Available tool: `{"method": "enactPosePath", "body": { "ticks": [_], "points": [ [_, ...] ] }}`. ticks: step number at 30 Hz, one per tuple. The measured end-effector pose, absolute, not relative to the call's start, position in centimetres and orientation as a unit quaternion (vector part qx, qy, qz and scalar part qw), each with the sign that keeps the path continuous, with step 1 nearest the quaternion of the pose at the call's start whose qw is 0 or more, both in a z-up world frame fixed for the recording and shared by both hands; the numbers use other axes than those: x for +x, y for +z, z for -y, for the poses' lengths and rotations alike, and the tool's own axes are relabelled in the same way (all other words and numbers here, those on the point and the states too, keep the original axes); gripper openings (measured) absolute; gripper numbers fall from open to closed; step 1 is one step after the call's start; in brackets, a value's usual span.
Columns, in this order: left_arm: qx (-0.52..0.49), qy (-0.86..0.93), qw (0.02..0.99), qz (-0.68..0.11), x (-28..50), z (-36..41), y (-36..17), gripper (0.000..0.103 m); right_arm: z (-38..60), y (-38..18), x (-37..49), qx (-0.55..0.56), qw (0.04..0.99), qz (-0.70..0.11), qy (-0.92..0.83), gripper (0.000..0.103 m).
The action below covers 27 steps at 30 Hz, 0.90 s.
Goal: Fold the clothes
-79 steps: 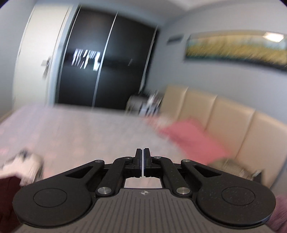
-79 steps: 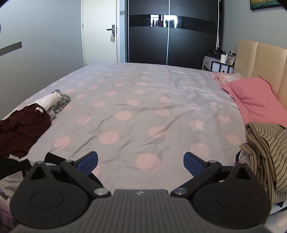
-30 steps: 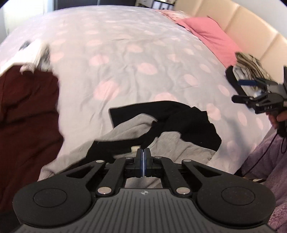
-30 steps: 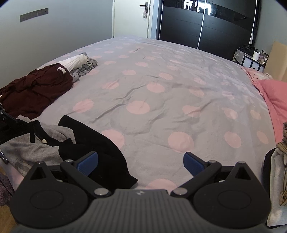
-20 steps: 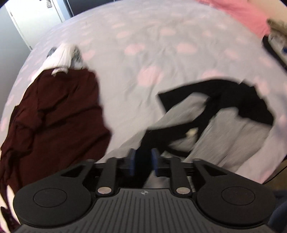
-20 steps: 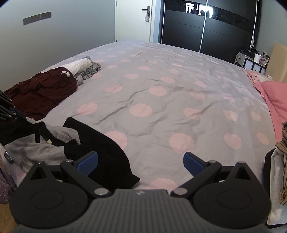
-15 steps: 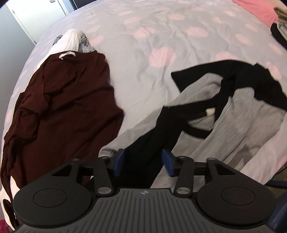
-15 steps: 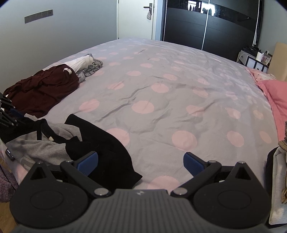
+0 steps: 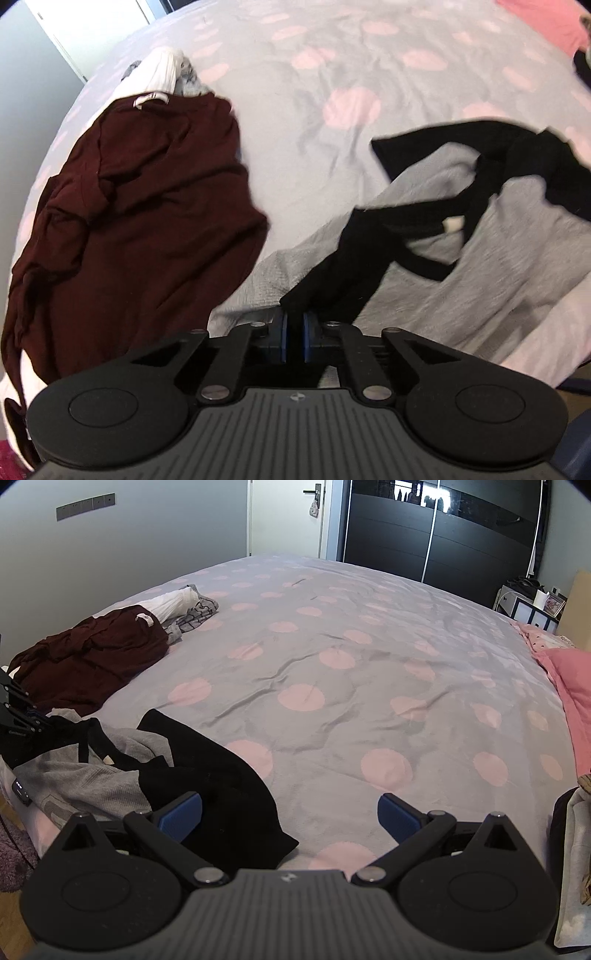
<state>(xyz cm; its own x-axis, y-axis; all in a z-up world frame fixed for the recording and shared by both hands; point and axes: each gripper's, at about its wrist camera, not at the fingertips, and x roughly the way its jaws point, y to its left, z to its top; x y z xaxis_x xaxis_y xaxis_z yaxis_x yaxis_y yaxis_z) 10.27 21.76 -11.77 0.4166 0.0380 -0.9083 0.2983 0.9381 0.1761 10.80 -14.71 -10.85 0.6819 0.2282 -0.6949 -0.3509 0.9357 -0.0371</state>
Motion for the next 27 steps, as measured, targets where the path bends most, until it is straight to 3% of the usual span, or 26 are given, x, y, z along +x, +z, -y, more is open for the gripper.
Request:
{"method": "enactPosePath", "body": {
  "ticks": [8, 18, 22, 27],
  "points": [
    [0.018, -0.230, 0.837, -0.496, 10.2, -18.8, -7.0, 0.005, 14.7, -10.9, 10.8, -0.084, 0.913, -0.366, 0.158, 0.102],
    [-0.114, -0.390, 0.829, -0.384, 10.1, -13.2, 0.5, 0.005, 15.5, -9.9, 10.3, -0.077, 0.921, -0.352, 0.146, 0.102],
    [-0.110, -0.421, 0.822, -0.366, 9.5, -9.7, 2.1, 0.005, 16.3, -9.3, 10.2, -0.075, 0.927, -0.344, 0.128, 0.102],
    [-0.036, -0.445, 0.794, -0.412, 8.0, -3.1, -0.8, 0.005, 17.8, -8.9, 10.4, -0.054, 0.932, -0.344, 0.104, 0.102]
  ]
}}
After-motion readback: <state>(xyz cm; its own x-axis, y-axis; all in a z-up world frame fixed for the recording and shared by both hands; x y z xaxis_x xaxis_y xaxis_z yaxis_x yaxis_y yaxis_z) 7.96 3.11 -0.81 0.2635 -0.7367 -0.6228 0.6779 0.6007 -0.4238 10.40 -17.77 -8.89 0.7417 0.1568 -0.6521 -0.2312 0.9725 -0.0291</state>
